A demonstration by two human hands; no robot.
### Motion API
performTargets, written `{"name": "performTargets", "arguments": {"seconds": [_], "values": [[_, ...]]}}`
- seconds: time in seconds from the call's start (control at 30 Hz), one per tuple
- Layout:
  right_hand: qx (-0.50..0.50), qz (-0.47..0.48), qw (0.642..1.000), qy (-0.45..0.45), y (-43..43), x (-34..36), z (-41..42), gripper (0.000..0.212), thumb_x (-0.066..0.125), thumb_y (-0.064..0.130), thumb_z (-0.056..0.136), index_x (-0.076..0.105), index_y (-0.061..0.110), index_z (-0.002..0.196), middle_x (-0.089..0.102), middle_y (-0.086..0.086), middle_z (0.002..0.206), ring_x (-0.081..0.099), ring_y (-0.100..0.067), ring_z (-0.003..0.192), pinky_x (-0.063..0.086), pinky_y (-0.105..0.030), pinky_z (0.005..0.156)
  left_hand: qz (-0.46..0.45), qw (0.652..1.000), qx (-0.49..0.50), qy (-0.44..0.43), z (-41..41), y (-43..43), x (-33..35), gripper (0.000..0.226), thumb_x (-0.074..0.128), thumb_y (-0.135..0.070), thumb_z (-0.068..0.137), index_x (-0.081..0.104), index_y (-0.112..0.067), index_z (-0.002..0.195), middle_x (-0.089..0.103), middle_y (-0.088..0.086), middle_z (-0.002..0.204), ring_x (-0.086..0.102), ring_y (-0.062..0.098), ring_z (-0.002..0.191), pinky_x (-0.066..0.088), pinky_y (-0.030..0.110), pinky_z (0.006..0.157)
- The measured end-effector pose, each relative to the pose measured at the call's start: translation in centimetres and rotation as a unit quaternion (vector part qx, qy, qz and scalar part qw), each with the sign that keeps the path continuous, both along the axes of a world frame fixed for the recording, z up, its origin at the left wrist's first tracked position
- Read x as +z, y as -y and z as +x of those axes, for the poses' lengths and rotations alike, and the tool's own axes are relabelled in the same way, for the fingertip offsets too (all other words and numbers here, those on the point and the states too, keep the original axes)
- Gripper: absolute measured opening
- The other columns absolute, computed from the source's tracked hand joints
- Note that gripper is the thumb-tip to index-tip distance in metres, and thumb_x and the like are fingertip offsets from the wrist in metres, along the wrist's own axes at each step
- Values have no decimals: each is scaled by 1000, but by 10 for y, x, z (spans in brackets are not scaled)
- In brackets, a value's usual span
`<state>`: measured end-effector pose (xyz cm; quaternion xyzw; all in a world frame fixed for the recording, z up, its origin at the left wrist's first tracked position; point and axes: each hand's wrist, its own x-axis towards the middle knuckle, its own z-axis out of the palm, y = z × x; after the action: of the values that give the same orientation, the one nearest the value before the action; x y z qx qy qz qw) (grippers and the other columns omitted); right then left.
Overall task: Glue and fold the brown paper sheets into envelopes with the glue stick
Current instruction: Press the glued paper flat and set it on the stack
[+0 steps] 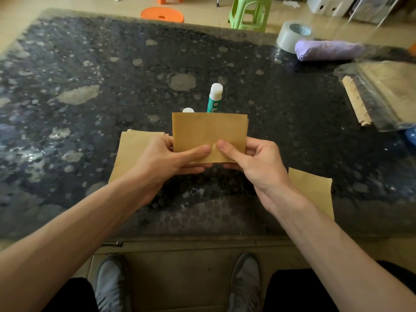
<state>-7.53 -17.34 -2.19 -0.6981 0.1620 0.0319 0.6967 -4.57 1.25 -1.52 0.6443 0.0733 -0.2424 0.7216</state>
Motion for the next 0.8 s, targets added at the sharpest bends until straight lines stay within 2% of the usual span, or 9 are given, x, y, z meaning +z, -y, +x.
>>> {"name": "performTargets", "arguments": {"seconds": [0.07, 0.27, 0.43, 0.53, 0.6, 0.7, 0.8], "values": [[-14, -13, 1000, 0, 1, -1, 1, 27, 86, 29, 83, 78, 21, 108, 81, 8, 99, 77, -9, 96, 61, -29, 89, 0, 1000, -7, -5, 0, -1, 0, 29, 79, -18, 85, 73, -2, 108, 80, 12, 98, 79, 24, 92, 63, 29, 81], [-5, 29, 999, -20, -1, -2, -2, 38, 88, 33, 79, 78, 16, 111, 81, 3, 104, 76, -15, 101, 61, -40, 94, 6, 1000, -9, 6, 1, -2, 1, 27, 78, -20, 84, 76, -2, 105, 80, 13, 96, 79, 24, 90, 64, 26, 78], [-29, 14, 999, -19, 1, -3, 0, 32, 90, 31, 77, 79, 16, 103, 81, 3, 99, 77, -12, 98, 61, -38, 93, 6, 1000, -22, 0, -1, -2, 0, 28, 76, -19, 87, 75, -2, 109, 80, 13, 97, 79, 24, 91, 64, 27, 79], [-12, 34, 999, -28, 0, -2, -2, 37, 90, 32, 76, 78, 16, 106, 81, 1, 101, 77, -16, 99, 62, -37, 90, 6, 1000, -25, 5, -1, -3, -1, 28, 76, -19, 88, 76, -3, 111, 80, 13, 99, 79, 25, 93, 63, 28, 81], [-15, 20, 999, -29, -2, -5, -3, 34, 92, 30, 75, 78, 17, 102, 81, 0, 97, 77, -20, 94, 62, -36, 84, 8, 999, -36, 12, -1, -3, -1, 31, 76, -22, 88, 76, -4, 113, 80, 13, 100, 78, 25, 94, 63, 28, 81], [-30, 2, 999, -23, -1, -5, -1, 30, 93, 29, 74, 78, 16, 97, 81, -4, 91, 77, -29, 91, 63, -39, 85, 18, 999, -46, 13, 0, -4, -1, 34, 77, -24, 86, 75, -5, 114, 80, 13, 99, 79, 25, 93, 64, 28, 79], [-19, 20, 999, -32, 1, -3, -1, 34, 92, 27, 75, 77, 14, 102, 81, -6, 92, 78, -28, 89, 63, -39, 84, 27, 998, -45, 25, 1, -5, -1, 26, 75, -21, 87, 77, -4, 108, 80, 14, 95, 79, 24, 90, 64, 26, 77]]}}
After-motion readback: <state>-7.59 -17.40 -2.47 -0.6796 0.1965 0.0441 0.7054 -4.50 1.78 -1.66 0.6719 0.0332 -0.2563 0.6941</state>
